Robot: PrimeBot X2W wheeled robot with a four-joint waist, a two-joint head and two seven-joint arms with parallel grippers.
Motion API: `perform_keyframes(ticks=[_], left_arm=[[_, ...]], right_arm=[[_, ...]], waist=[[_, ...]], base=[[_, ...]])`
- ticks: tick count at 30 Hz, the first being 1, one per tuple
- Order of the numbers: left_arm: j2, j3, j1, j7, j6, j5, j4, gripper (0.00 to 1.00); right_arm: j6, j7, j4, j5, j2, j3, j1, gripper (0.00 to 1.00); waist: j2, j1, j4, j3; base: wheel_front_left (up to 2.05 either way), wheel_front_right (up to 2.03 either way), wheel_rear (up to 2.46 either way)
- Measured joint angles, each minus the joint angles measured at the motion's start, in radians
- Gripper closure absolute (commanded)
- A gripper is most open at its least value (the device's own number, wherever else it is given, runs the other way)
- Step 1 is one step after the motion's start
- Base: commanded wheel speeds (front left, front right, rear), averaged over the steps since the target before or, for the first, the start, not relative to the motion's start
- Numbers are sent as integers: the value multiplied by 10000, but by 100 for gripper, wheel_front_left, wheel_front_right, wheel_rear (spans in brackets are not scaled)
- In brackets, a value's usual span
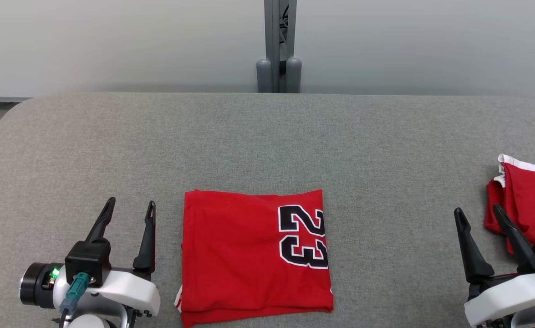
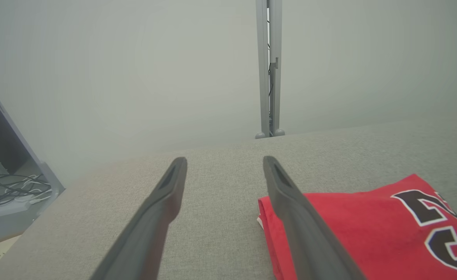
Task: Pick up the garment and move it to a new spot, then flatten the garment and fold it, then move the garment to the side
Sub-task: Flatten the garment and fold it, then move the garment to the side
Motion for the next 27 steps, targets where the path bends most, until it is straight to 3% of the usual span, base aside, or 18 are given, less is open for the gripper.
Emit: perform_keyframes(ticks=[11, 16, 27], left_arm=[[-88, 36, 2, -46, 138, -157, -77, 0], [-180, 92, -183, -280, 188, -224, -31, 0], [-558, -52, -427, -650, 61, -420, 508, 0]], right_arm=[[0, 44, -159, -42, 140, 12, 28, 0], [0, 117, 130, -27, -67, 769, -149, 0], [0, -144, 2495, 245, -132, 2132, -885, 0]], waist=[[0, 0, 124, 37], [0, 0, 465, 121], [0, 0, 1844, 360]], base=[[0, 0, 0], [0, 0, 0], [0, 0, 0]])
